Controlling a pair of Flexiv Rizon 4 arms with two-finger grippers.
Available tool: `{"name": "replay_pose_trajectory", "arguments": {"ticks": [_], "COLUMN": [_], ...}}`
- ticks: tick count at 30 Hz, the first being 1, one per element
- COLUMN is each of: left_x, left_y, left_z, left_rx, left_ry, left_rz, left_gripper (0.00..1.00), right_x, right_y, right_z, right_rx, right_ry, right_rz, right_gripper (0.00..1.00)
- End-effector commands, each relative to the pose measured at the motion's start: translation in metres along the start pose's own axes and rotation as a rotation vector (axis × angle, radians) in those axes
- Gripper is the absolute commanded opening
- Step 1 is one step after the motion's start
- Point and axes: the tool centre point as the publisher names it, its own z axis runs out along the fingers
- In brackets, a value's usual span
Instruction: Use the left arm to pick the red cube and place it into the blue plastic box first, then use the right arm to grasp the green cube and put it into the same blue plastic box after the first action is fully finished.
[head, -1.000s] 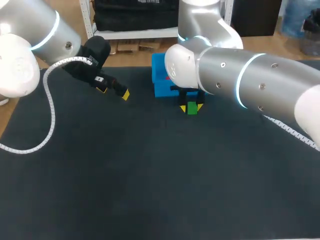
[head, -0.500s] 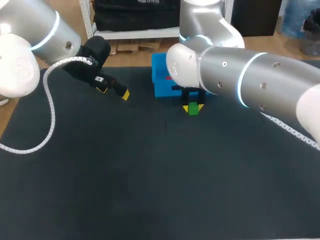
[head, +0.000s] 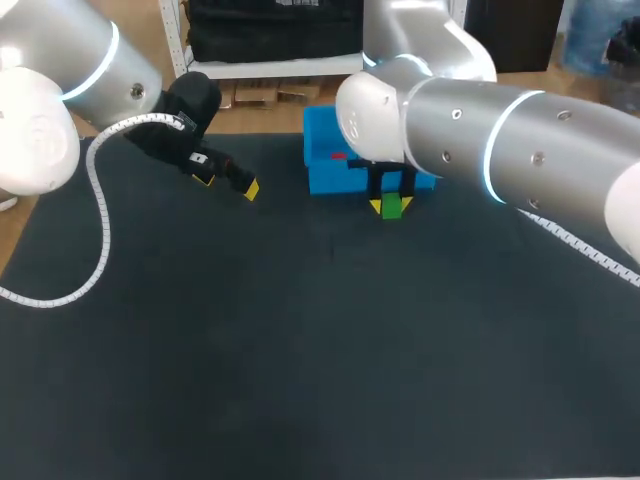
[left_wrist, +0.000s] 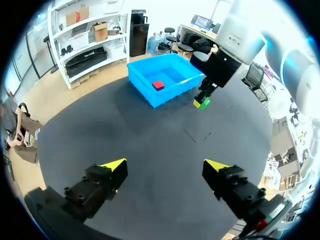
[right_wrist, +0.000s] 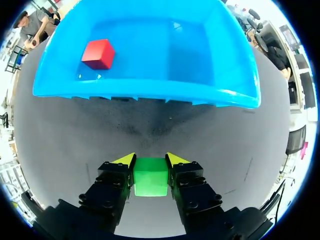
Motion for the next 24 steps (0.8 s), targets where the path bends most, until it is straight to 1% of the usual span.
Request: {"name": "replay_pose_trajectory", "arguments": {"ticks": [1,16,24], "left_x": [0.001,0.001,0.001], "left_y": [0.001,0.001,0.001], "left_z": [0.0,0.0,0.0], "left_rx": [0.004,0.004,0.004], "left_ry": [-0.003,-0.003,-0.003], "left_rz": [0.003,0.003,0.003], "left_gripper": [1.0,1.0,1.0], "right_x": [0.012,0.012,0.012], "right_y": [-0.005,-0.009,-0.015], "right_z": [-0.009,-0.039,-0.058], "right_rx": [-0.007,-0.022,-0.027], "right_ry": [-0.029,-0.067,-0.087], "right_rz": [0.003,0.004,0.005], "right_gripper": [0.0,0.0,0.0]}}
